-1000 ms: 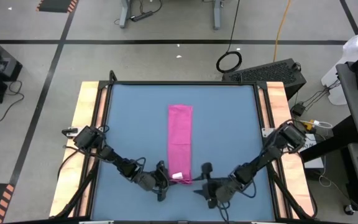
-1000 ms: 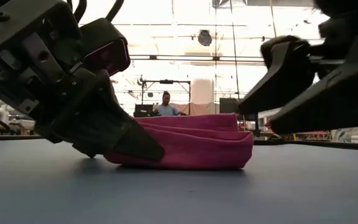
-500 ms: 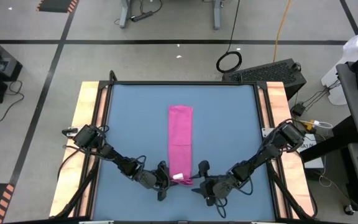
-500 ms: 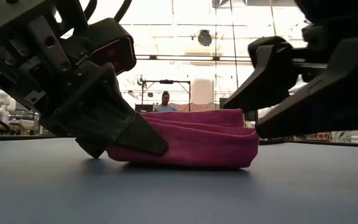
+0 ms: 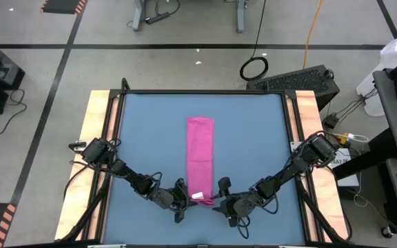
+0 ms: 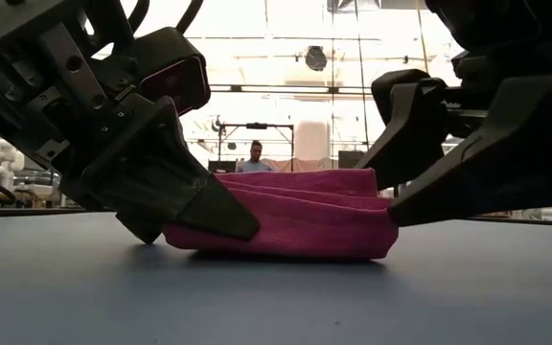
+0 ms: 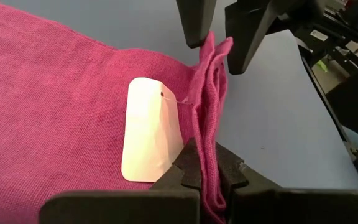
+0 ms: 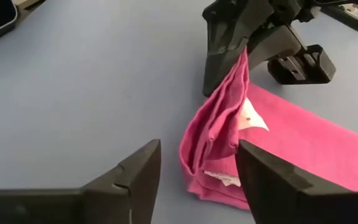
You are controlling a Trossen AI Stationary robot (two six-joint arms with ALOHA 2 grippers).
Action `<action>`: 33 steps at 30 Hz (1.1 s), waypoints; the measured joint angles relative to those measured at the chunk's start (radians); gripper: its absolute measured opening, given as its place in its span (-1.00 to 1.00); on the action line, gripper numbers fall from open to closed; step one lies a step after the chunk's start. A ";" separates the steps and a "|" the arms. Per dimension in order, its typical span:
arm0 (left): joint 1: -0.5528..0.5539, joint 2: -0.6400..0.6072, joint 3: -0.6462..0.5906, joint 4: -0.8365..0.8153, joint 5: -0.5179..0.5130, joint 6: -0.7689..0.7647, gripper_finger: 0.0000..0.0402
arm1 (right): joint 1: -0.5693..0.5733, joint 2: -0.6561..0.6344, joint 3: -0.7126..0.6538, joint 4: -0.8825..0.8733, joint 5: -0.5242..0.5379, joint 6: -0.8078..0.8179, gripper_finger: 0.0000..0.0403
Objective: Roll towel into tight, uniform cylinder
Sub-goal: Roll the pink towel
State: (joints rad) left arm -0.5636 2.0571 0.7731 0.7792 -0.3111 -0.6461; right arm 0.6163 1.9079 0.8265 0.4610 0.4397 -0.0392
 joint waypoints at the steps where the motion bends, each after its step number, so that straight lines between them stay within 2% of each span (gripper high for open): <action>1: 0.000 0.000 0.000 0.000 0.000 0.000 -0.97 | 0.000 0.000 0.000 0.000 0.001 -0.004 -0.04; 6: 0.000 0.000 0.000 0.000 0.000 -0.001 -0.97 | -0.009 0.000 0.000 -0.001 0.006 0.000 -0.12; 10: 0.000 0.000 0.000 0.000 0.000 -0.002 -0.97 | -0.018 0.000 0.000 0.000 -0.003 0.005 -0.27; 15: 0.000 0.000 0.000 -0.001 0.001 -0.002 -0.97 | -0.028 0.000 0.000 -0.002 -0.054 0.047 -0.51; 22: 0.000 0.000 0.000 -0.002 0.001 0.000 -0.97 | -0.041 0.000 0.000 -0.003 -0.054 0.149 -0.94; 28: -0.009 0.001 0.001 0.002 -0.019 0.025 -0.95 | -0.069 0.000 0.000 -0.004 -0.087 0.269 -0.96; 30: -0.021 0.003 0.001 0.001 -0.036 0.062 -0.87 | -0.086 0.000 0.000 -0.024 -0.111 0.320 -0.98; 33: -0.034 -0.006 0.001 -0.015 -0.064 0.072 -0.63 | -0.115 0.000 0.000 -0.085 -0.146 0.418 -0.98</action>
State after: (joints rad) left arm -0.5976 2.0513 0.7740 0.7639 -0.3753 -0.5744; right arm 0.5017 1.9079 0.8268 0.3757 0.2937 0.3786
